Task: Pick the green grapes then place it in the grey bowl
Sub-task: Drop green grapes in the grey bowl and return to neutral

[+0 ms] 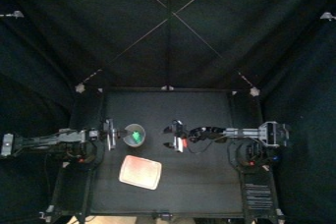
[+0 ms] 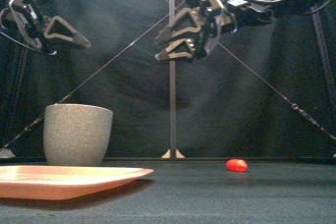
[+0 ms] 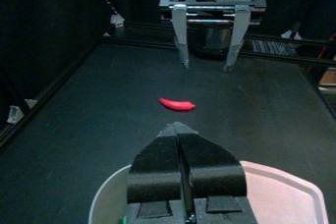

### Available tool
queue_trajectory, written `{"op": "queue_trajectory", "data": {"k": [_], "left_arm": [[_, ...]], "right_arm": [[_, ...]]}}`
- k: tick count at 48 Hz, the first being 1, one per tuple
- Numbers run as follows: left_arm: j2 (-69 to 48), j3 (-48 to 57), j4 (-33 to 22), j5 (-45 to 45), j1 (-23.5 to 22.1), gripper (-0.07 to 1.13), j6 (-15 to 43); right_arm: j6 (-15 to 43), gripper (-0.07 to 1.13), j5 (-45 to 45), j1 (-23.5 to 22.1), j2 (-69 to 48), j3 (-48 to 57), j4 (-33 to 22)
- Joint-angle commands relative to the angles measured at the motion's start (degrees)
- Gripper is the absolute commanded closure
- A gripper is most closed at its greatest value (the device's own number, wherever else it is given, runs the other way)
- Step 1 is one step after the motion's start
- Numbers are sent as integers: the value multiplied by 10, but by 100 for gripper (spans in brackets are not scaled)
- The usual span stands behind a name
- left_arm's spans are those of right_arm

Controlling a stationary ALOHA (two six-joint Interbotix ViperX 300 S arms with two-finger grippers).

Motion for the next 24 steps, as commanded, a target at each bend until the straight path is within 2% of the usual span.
{"op": "queue_trajectory", "data": {"k": [1,24], "left_arm": [[2,-4,0,-8,-1,93,0],[2,7,2,-22,1,93,1]], "right_arm": [[-1,14,-3,0,-50,29,0],[-2,14,-4,4,-149,111,-44]]}}
